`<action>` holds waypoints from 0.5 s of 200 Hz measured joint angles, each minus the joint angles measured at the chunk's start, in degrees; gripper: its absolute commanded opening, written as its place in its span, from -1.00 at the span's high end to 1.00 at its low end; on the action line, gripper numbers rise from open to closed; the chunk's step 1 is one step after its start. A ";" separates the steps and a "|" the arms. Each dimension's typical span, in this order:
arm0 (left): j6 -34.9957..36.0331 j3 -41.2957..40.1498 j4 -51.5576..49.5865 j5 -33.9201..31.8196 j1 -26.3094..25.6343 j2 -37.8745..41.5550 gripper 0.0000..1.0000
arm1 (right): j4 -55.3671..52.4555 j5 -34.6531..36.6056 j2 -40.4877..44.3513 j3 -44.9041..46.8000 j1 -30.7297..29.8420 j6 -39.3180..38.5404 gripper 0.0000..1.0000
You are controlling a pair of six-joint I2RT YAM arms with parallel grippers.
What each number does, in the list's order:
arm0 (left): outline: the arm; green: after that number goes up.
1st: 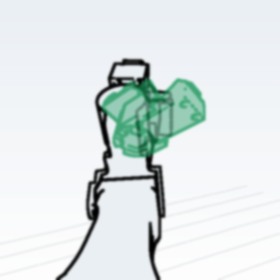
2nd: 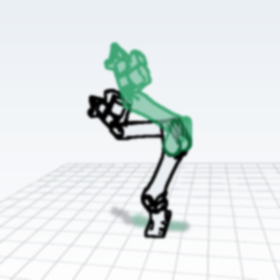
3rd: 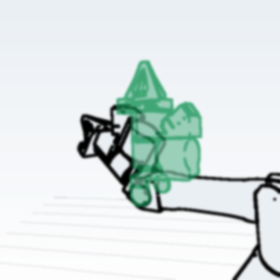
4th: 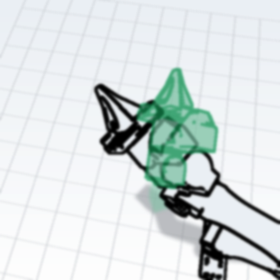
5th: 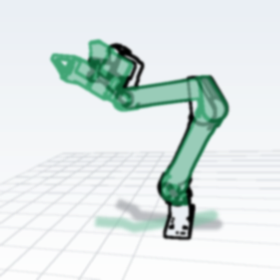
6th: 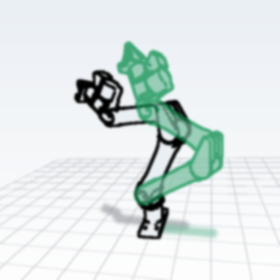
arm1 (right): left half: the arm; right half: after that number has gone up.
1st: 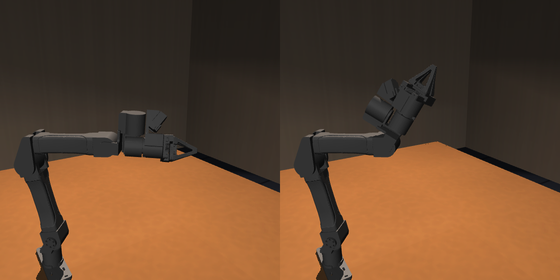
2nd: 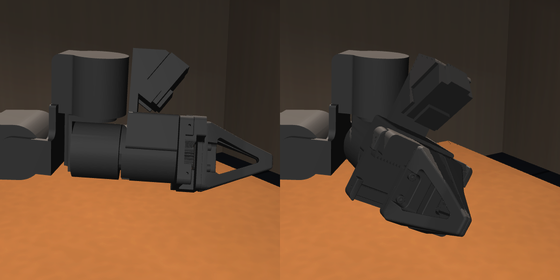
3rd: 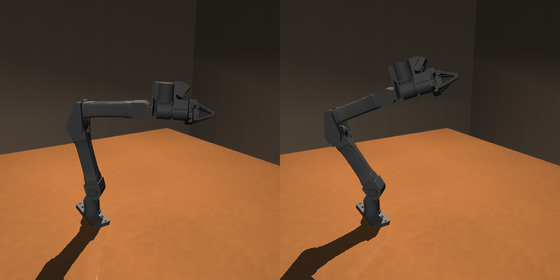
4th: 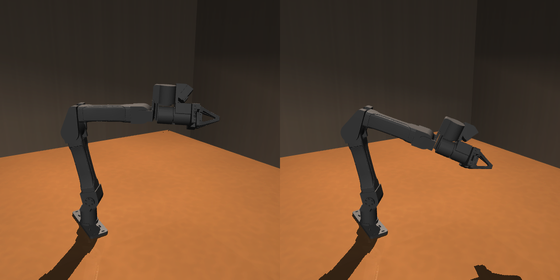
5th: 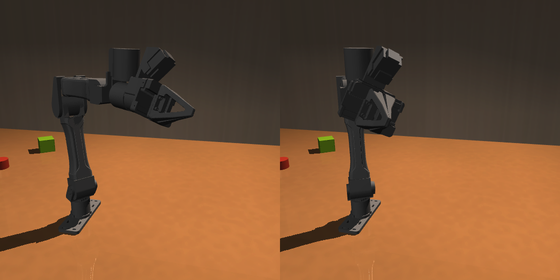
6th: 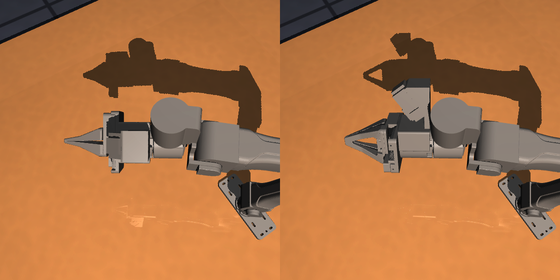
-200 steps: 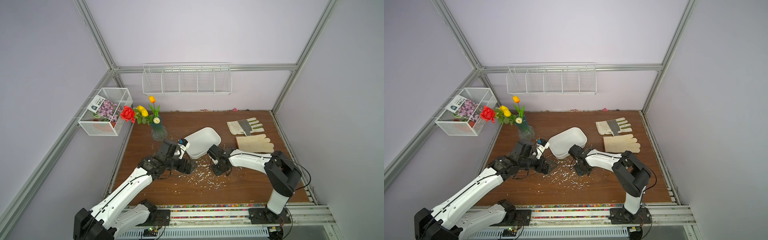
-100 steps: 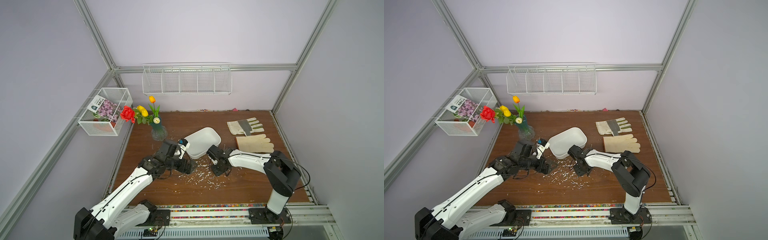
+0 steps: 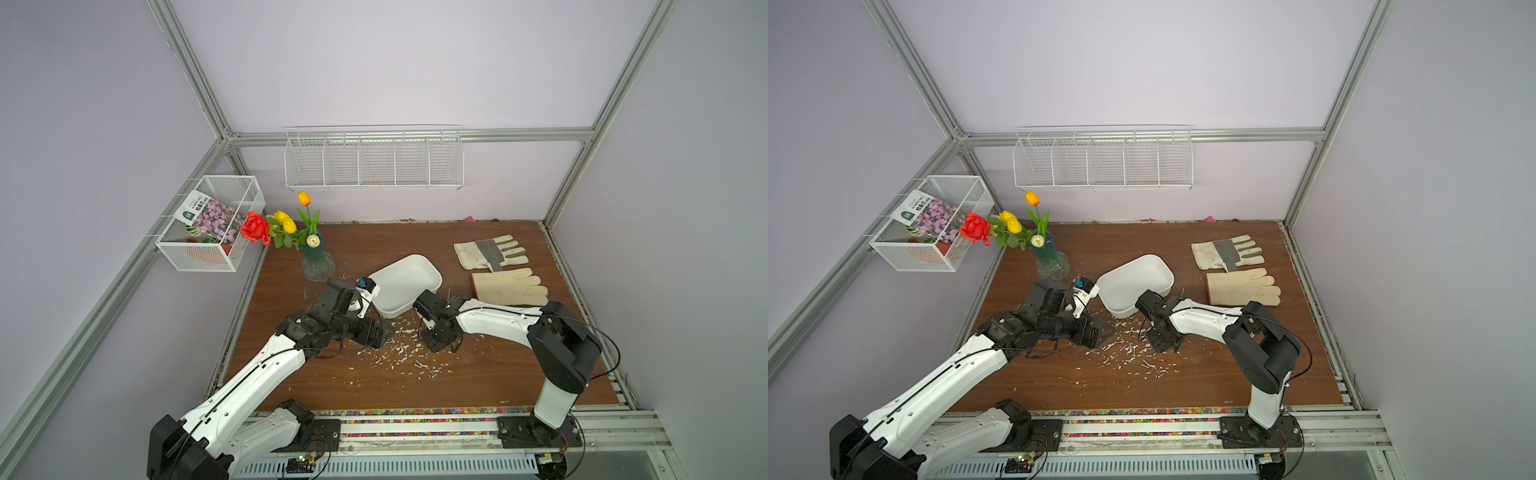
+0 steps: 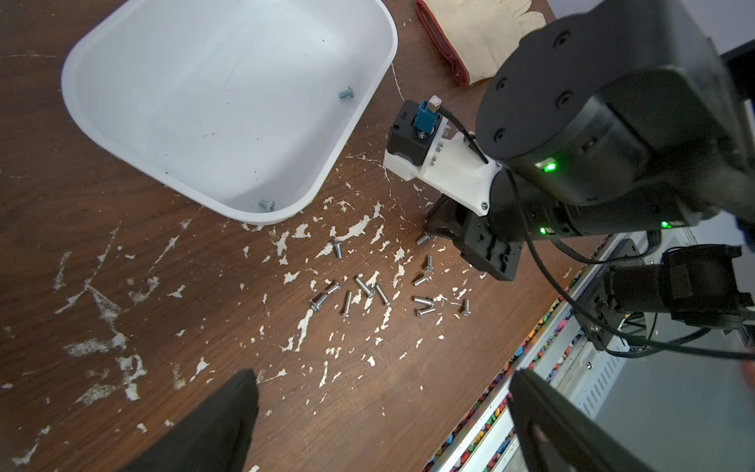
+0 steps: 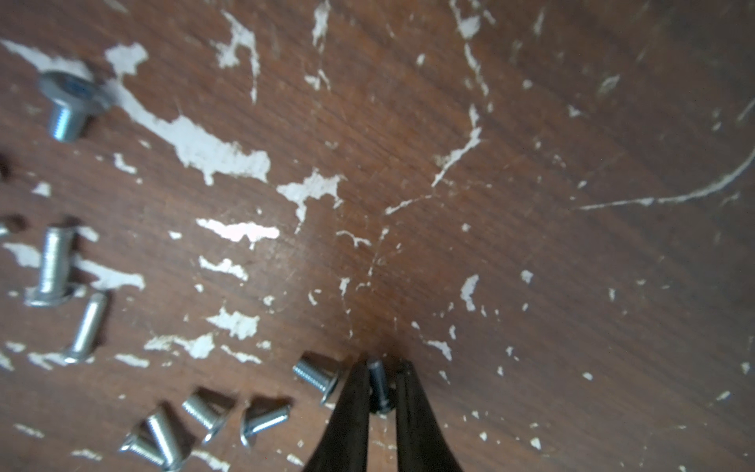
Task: Put the screws on the desktop into the storage box
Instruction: Pick up the screw from the center of the board.
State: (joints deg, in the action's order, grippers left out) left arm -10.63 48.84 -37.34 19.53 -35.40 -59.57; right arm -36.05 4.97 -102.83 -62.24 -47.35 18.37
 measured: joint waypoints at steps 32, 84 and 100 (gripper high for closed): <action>0.00 0.00 0.00 0.02 0.00 0.00 -0.97 | -1.60 0.76 0.00 -1.05 0.00 -0.22 0.72; 0.00 -0.02 0.00 0.00 0.00 0.00 -0.97 | -5.03 1.51 0.02 -8.17 0.11 -1.99 0.71; 0.00 -0.02 0.00 0.00 0.00 0.00 -0.97 | -6.29 1.49 0.02 -11.43 0.42 -2.86 0.71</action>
State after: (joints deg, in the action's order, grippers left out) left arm -10.63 48.82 -37.34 19.53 -35.40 -59.57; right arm -42.35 6.46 -102.80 -73.67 -46.94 15.51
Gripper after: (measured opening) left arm 0.986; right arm 0.147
